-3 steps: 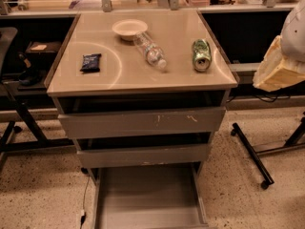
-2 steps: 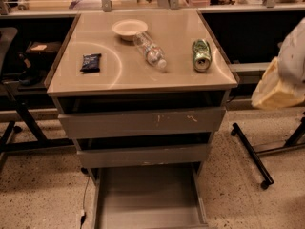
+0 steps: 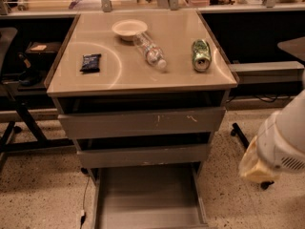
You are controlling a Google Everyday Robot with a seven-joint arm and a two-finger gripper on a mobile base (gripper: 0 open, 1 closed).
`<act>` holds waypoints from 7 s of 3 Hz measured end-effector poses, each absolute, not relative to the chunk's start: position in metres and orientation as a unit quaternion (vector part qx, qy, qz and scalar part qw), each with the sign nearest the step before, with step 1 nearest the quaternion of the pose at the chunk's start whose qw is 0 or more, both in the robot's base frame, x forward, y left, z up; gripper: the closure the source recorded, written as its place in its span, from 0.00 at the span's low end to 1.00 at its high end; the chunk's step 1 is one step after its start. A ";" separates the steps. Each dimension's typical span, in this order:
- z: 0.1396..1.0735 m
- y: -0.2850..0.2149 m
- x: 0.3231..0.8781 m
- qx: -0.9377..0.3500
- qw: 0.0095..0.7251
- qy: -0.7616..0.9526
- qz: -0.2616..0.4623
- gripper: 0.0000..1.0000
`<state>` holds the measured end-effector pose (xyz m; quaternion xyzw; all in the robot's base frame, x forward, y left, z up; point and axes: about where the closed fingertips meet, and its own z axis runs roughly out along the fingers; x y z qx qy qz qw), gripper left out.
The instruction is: Close bottom drawer
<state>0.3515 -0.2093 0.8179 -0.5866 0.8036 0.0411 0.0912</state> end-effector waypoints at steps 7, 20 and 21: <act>0.540 -0.203 0.280 -0.522 -0.047 0.826 0.209 1.00; 0.201 -0.164 0.327 -0.380 0.046 0.836 0.392 1.00; 0.201 -0.164 0.327 -0.380 0.046 0.837 0.392 0.81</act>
Offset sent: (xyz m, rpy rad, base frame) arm -0.0252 -0.0021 -0.0318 -0.0142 0.0802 0.0055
